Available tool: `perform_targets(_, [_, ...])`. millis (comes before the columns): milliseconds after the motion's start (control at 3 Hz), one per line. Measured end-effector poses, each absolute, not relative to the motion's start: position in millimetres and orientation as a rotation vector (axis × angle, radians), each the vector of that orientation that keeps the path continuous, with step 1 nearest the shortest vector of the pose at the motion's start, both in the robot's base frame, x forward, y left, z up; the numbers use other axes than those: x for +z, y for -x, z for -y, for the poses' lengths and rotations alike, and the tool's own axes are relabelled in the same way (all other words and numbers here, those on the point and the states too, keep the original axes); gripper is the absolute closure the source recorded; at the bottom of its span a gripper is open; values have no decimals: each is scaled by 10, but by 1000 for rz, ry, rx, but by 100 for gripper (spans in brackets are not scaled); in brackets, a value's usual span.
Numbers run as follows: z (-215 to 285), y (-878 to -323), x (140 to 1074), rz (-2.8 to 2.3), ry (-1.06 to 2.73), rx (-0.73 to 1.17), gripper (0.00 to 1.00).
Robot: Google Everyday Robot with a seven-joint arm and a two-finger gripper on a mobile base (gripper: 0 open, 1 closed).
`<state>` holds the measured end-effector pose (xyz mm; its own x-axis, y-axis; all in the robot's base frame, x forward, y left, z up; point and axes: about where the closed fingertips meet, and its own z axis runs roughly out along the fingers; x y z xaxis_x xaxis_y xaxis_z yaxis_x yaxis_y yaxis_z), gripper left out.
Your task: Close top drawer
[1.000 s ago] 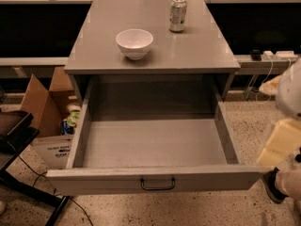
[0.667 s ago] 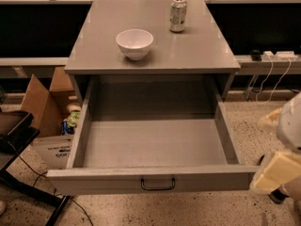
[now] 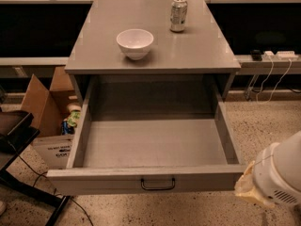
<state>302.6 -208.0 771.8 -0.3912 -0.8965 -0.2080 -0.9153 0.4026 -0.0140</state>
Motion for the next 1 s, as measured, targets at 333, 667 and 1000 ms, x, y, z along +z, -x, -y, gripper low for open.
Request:
perform_targets(333, [2103, -3056, 7172, -2451, 1631, 48, 100])
perform_targets(667, [2105, -3179, 6965, -2432, 1603, -54, 100])
perform_targets(1000, [1974, -3296, 6879, -2387, 1604, -101, 100])
